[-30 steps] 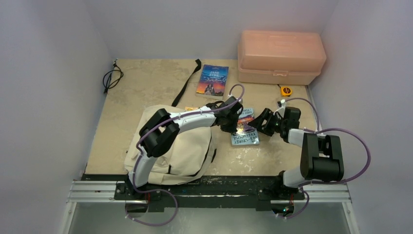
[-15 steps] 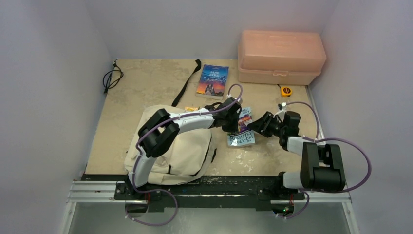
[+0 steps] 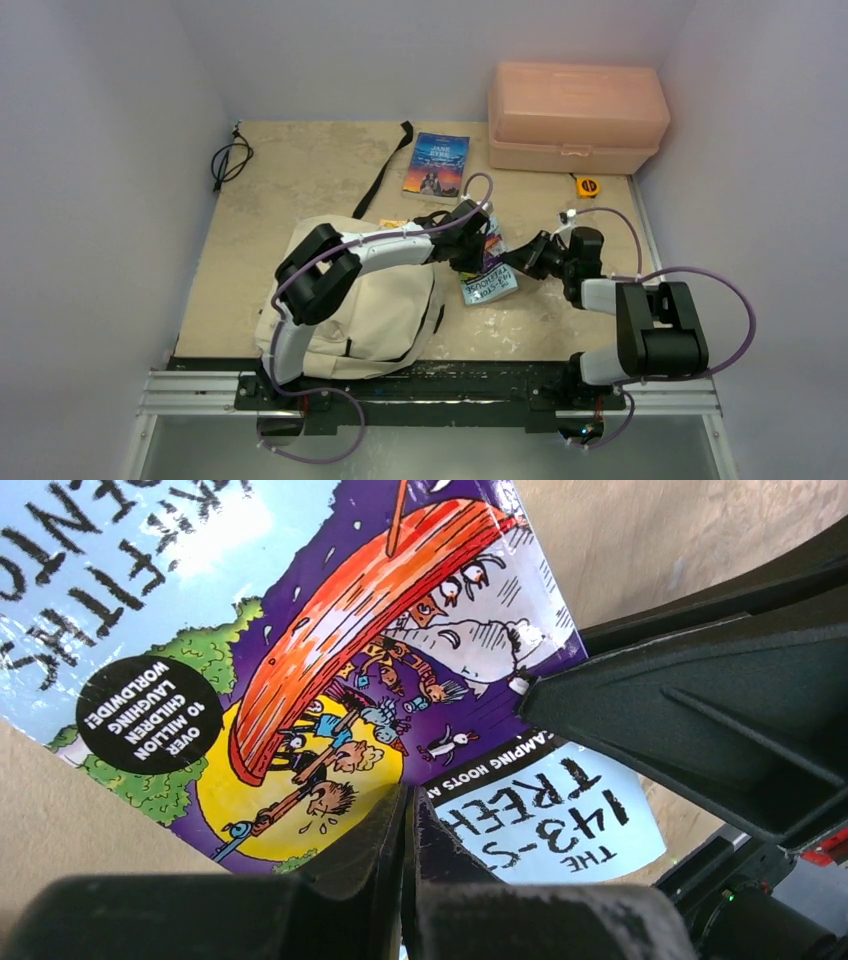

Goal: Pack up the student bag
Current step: Pick up the book from the center of the board.

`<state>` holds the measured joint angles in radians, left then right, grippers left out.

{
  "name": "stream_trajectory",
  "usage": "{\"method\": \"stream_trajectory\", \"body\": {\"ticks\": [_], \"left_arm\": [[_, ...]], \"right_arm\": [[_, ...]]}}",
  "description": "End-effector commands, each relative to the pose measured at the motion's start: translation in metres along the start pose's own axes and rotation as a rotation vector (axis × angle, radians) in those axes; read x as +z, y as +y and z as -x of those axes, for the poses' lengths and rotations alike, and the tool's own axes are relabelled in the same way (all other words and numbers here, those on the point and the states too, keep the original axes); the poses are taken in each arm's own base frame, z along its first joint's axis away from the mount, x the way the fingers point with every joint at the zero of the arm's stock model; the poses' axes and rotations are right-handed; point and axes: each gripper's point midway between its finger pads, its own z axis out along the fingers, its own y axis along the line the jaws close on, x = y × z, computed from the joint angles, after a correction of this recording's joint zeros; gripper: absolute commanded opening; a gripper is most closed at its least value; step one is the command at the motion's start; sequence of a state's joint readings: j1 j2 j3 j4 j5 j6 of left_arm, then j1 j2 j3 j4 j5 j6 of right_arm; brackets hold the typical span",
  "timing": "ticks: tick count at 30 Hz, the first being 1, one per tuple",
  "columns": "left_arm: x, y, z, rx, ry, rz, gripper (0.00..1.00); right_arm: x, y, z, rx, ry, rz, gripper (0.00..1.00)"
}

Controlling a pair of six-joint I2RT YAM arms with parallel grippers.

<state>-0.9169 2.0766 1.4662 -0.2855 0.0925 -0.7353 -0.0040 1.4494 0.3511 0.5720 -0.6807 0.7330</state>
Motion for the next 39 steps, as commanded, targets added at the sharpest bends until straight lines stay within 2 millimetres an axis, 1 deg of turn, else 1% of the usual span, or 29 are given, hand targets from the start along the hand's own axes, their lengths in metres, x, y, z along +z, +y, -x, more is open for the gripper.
{"method": "stream_trajectory", "body": {"ticks": [1, 2, 4, 7, 10, 12, 13, 14, 15, 18, 20, 22, 24, 27, 31, 35, 38, 39], "left_arm": [[-0.015, 0.001, -0.020, 0.069, 0.056, 0.030, 0.01], [-0.027, -0.004, -0.014, 0.077, 0.040, 0.019, 0.04], [-0.054, -0.015, -0.003, 0.099, 0.003, -0.012, 0.16], [-0.100, -0.031, 0.011, 0.116, -0.069, -0.071, 0.35], [-0.146, -0.040, 0.023, 0.104, -0.138, -0.128, 0.53], [-0.175, -0.034, 0.031, 0.057, -0.186, -0.144, 0.62], [-0.189, -0.030, 0.034, 0.018, -0.206, -0.161, 0.67], [-0.207, -0.026, 0.038, -0.021, -0.241, -0.185, 0.72], [-0.221, -0.020, 0.041, -0.071, -0.265, -0.208, 0.75], [-0.253, -0.003, 0.049, -0.206, -0.352, -0.286, 0.89], [-0.270, 0.004, 0.052, -0.263, -0.400, -0.312, 0.95], [-0.283, 0.005, 0.055, -0.303, -0.437, -0.337, 1.00], [-0.291, -0.001, 0.059, -0.322, -0.465, -0.381, 1.00], [-0.297, -0.008, 0.068, -0.342, -0.528, -0.457, 1.00], [-0.297, -0.014, 0.078, -0.368, -0.586, -0.532, 1.00], [-0.286, -0.016, 0.082, -0.380, -0.580, -0.561, 1.00], [-0.285, -0.024, 0.088, -0.374, -0.582, -0.610, 1.00], [-0.285, -0.027, 0.089, -0.372, -0.580, -0.629, 0.99]], "right_arm": [[-0.005, 0.047, -0.011, -0.060, 0.119, 0.119, 0.00], [-0.007, 0.048, -0.007, -0.079, 0.113, 0.098, 0.00], [-0.011, 0.054, 0.002, -0.120, 0.098, 0.077, 0.00], [-0.019, 0.073, 0.015, -0.146, 0.070, 0.090, 0.00], [-0.026, 0.099, 0.024, -0.133, 0.062, 0.151, 0.00], [-0.032, 0.119, 0.030, -0.112, 0.055, 0.200, 0.00], [-0.036, 0.132, 0.035, -0.105, 0.047, 0.234, 0.00], [-0.040, 0.142, 0.038, -0.096, 0.041, 0.262, 0.00], [-0.044, 0.154, 0.042, -0.085, 0.033, 0.292, 0.00], [-0.057, 0.184, 0.052, -0.059, 0.019, 0.367, 0.00], [-0.064, 0.200, 0.056, -0.045, 0.027, 0.411, 0.00], [-0.071, 0.215, 0.058, -0.017, 0.041, 0.463, 0.00], [-0.078, 0.229, 0.057, 0.013, 0.057, 0.518, 0.00], [-0.087, 0.247, 0.054, 0.039, 0.080, 0.581, 0.00], [-0.095, 0.265, 0.051, 0.060, 0.099, 0.635, 0.00], [-0.100, 0.280, 0.046, 0.078, 0.122, 0.688, 0.00], [-0.102, 0.286, 0.043, 0.083, 0.130, 0.705, 0.00], [-0.102, 0.286, 0.042, 0.082, 0.130, 0.707, 0.00]]}}
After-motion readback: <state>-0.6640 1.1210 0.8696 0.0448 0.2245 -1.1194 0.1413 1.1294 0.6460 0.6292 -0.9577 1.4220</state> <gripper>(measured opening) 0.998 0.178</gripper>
